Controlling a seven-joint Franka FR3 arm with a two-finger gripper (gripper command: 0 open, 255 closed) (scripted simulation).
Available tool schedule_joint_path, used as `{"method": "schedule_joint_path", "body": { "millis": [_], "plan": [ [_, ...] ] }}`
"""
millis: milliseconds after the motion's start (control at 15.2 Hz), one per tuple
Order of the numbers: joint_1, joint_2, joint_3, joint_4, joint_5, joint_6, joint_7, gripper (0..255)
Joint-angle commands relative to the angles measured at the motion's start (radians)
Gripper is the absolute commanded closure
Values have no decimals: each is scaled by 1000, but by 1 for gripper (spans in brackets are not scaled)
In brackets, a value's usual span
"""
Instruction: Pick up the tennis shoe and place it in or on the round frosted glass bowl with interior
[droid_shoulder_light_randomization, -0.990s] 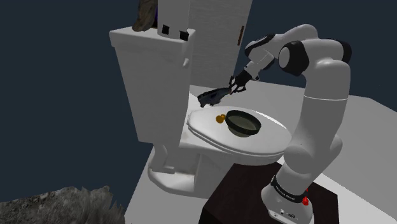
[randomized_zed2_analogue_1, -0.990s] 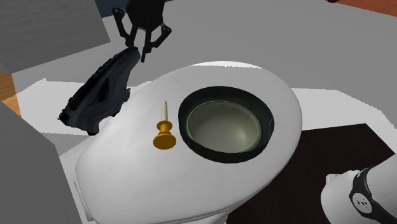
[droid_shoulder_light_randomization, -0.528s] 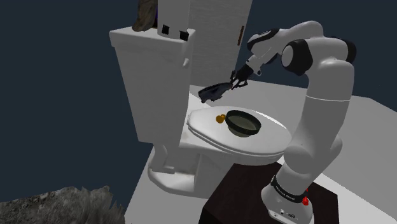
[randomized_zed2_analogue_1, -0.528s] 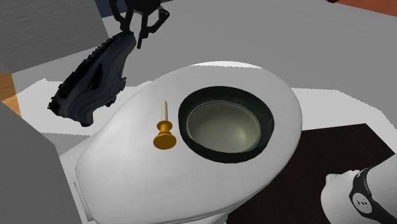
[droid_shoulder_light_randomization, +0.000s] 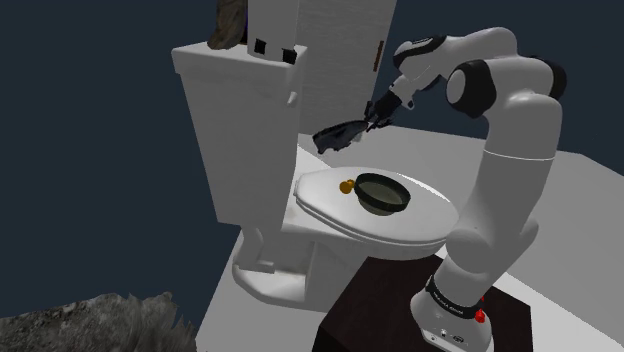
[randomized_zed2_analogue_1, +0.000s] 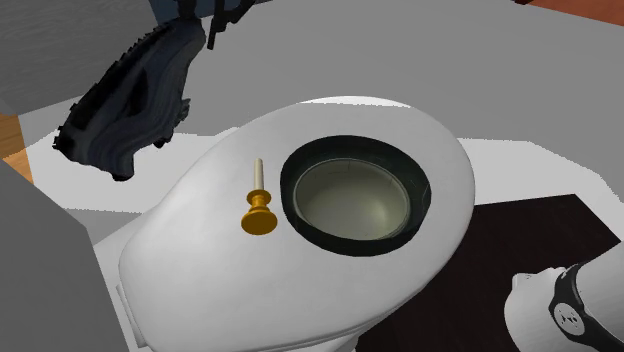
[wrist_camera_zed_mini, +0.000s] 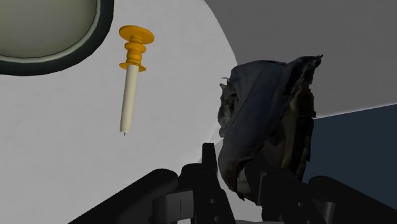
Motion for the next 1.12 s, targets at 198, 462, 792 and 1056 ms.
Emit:
{"method": "schedule_joint_path", "body": {
  "millis": [198, 462, 792, 1056],
  "plan": [
    [22, -165, -23, -178, -80, 36, -12, 255],
    [20, -326, -34, -340, -165, 66, -12, 255],
    [-19, -523, -34, -511, -274, 77, 1, 255],
    [-74, -673, -30, -625, -357, 57, 12, 255]
  ]
}}
